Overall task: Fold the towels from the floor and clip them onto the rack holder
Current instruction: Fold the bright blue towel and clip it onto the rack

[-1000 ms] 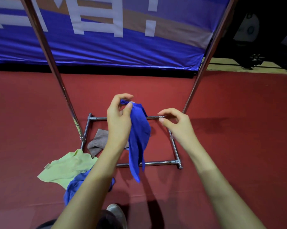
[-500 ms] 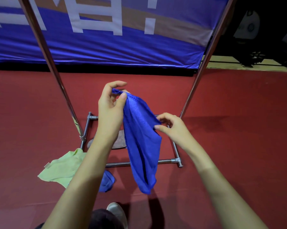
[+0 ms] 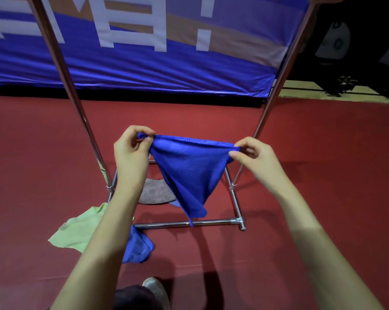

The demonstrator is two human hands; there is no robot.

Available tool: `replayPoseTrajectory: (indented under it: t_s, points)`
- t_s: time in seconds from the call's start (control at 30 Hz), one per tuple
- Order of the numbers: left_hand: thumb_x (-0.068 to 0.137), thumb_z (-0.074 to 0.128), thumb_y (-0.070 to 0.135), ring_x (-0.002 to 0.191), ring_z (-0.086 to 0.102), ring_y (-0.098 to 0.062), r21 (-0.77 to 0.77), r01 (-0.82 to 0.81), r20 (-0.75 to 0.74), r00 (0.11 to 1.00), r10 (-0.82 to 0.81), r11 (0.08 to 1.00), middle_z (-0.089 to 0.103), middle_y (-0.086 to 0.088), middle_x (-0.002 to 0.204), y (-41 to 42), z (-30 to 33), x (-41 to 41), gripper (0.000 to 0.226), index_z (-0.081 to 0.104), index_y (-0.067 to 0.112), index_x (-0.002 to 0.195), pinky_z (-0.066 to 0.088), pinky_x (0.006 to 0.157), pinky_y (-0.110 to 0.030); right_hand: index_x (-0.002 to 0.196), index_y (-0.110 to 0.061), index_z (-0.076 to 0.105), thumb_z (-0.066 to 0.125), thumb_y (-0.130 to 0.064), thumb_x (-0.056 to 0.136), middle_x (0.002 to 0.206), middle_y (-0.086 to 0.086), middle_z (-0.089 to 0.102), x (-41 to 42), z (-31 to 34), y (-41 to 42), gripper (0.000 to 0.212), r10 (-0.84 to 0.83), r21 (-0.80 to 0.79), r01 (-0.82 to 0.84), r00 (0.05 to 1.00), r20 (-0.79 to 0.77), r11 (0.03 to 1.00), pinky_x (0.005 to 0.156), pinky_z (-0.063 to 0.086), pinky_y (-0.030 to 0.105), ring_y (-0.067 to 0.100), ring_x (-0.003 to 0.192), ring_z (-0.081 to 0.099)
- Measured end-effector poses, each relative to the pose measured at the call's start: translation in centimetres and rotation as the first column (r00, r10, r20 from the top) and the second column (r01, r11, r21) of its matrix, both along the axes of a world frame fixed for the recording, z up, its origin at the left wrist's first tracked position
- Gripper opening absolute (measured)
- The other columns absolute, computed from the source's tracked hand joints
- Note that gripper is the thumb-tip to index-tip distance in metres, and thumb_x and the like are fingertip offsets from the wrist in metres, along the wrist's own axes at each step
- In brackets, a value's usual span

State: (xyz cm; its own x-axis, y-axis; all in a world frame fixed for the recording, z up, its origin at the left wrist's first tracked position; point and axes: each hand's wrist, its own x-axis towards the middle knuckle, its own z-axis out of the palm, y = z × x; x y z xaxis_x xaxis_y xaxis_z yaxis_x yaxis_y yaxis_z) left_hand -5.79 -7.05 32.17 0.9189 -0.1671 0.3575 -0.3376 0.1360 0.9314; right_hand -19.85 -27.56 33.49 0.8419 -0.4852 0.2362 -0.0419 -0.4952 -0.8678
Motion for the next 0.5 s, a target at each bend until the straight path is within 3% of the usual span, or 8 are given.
replayPoseTrajectory:
  t_s: [0.1,0.17,0.23,0.37,0.5]
  points:
    - [0.081,0.051,-0.011,0.067,0.054,-0.003,-0.005,-0.036,-0.015,0.999,0.036,0.999,0.060,0.013,0.073,-0.1,-1.1,0.4,0.036,0.057,0.023,0.072,0.045,0.065,-0.018,0.076,-0.020,0.057,0.066,0.004,0.079,0.070,-0.004,0.060,0.1,1.3,0.7,0.026,-0.018,0.091,0.006,0.992,0.126,0.996,0.062,0.043,0.008,-0.003,0.059,0.056]
    - [0.082,0.051,-0.011,0.063,0.052,-0.008,-0.054,-0.033,-0.082,0.996,0.029,0.998,0.058,0.006,0.073,-0.3,-1.5,0.3,0.034,0.056,0.021,0.073,0.046,0.056,-0.019,0.081,-0.024,0.053,0.065,0.006,0.079,0.067,-0.008,0.058,0.1,1.7,1.1,0.032,-0.075,0.126,0.047,0.970,0.231,0.991,0.059,0.043,0.011,0.000,0.058,0.054]
    - [0.081,0.052,-0.011,0.064,0.052,-0.005,-0.035,-0.046,-0.033,0.998,0.045,0.998,0.057,0.004,0.074,-0.5,-1.5,0.3,0.034,0.056,0.022,0.073,0.044,0.058,-0.018,0.082,-0.026,0.046,0.060,0.007,0.082,0.068,-0.008,0.053,0.3,2.0,1.2,0.036,-0.108,0.154,0.061,0.944,0.313,0.986,0.056,0.041,0.016,0.004,0.057,0.049]
    - [0.083,0.054,-0.009,0.064,0.053,0.007,-0.048,-0.043,-0.076,0.996,0.039,0.998,0.056,0.005,0.077,-0.6,-2.3,-0.1,0.030,0.053,0.020,0.076,0.041,0.058,-0.010,0.074,-0.027,0.047,0.050,0.011,0.079,0.069,-0.011,0.049,0.9,1.6,1.1,0.039,-0.052,0.045,0.042,0.965,0.256,0.998,0.053,0.035,0.019,0.003,0.058,0.042]
    - [0.084,0.053,-0.008,0.067,0.052,0.004,-0.073,-0.026,-0.055,0.998,0.022,0.997,0.053,0.003,0.078,-0.5,-1.7,0.1,0.030,0.048,0.020,0.078,0.042,0.060,-0.015,0.060,-0.032,0.061,0.042,0.006,0.071,0.067,-0.016,0.061,0.7,0.6,0.5,0.043,-0.066,-0.026,0.072,0.983,0.170,0.997,0.059,0.039,0.031,0.010,0.061,0.048]
